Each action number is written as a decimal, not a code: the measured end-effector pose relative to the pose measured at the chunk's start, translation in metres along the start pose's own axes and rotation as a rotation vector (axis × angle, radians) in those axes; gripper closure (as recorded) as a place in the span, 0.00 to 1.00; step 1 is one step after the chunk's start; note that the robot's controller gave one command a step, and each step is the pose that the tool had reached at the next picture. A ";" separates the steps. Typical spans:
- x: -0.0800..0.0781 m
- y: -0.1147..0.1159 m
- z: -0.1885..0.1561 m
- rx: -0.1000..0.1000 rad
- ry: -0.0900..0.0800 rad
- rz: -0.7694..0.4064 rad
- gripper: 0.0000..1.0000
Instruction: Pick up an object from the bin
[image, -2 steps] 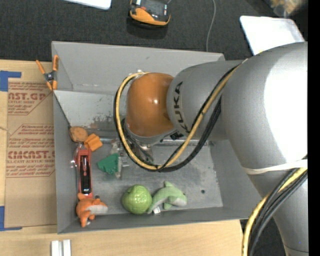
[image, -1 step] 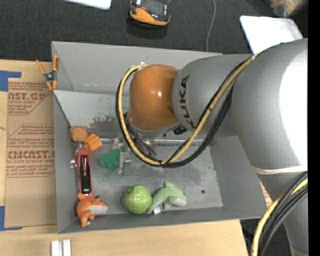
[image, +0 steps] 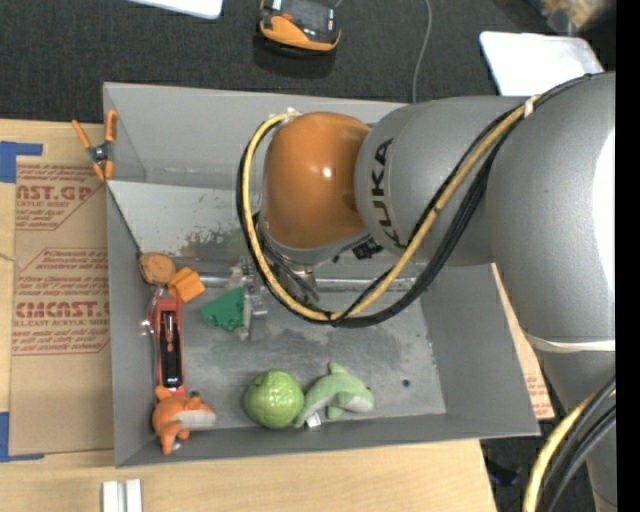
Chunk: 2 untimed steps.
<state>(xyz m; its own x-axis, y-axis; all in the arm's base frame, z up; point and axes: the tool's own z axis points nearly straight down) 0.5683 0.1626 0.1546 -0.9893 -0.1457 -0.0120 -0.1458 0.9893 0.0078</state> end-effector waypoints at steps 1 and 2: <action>-0.002 0.001 -0.017 -0.001 -0.006 0.000 1.00; -0.001 0.001 -0.019 -0.001 -0.006 0.000 1.00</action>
Offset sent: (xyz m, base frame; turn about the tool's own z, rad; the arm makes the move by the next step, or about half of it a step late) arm 0.0009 0.0002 0.0221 -0.0001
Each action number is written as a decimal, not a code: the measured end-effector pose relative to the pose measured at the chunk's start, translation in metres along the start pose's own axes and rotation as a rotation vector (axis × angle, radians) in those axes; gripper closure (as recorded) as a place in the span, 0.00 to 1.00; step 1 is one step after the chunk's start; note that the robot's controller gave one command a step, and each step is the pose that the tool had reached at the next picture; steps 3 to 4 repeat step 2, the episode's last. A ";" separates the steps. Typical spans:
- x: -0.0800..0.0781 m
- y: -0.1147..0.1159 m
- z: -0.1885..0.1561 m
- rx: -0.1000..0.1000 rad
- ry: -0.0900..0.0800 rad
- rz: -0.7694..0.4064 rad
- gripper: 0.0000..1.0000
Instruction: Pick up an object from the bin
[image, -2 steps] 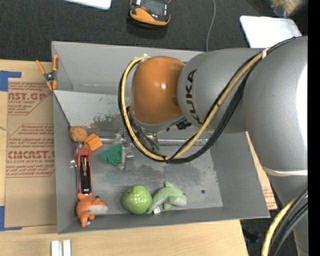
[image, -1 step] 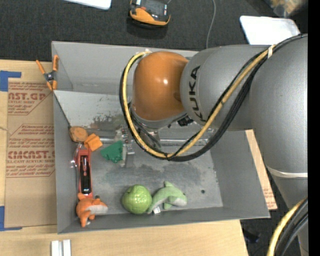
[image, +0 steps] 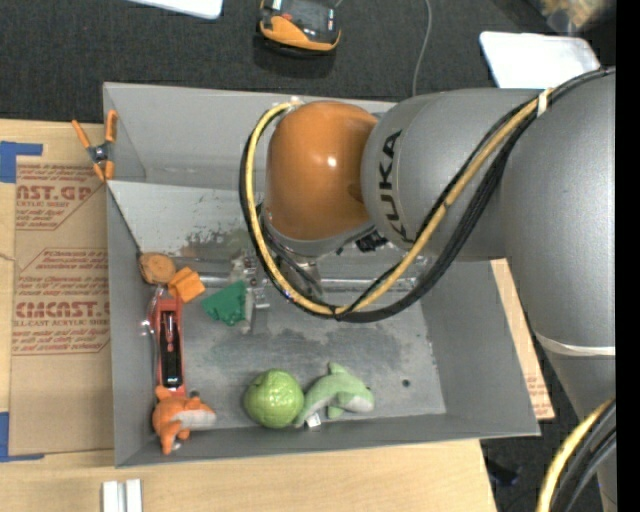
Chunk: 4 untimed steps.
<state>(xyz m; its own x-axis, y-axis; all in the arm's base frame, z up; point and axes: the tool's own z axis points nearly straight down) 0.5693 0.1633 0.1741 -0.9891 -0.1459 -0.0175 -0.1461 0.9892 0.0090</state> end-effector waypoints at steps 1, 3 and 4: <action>0.000 0.000 -0.033 0.001 0.004 0.000 1.00; -0.001 0.001 -0.055 0.001 0.002 0.000 1.00; -0.001 0.001 -0.055 0.001 0.002 0.000 1.00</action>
Offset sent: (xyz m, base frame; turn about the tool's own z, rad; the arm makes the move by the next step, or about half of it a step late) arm -0.0018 -0.0002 0.0613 -0.0001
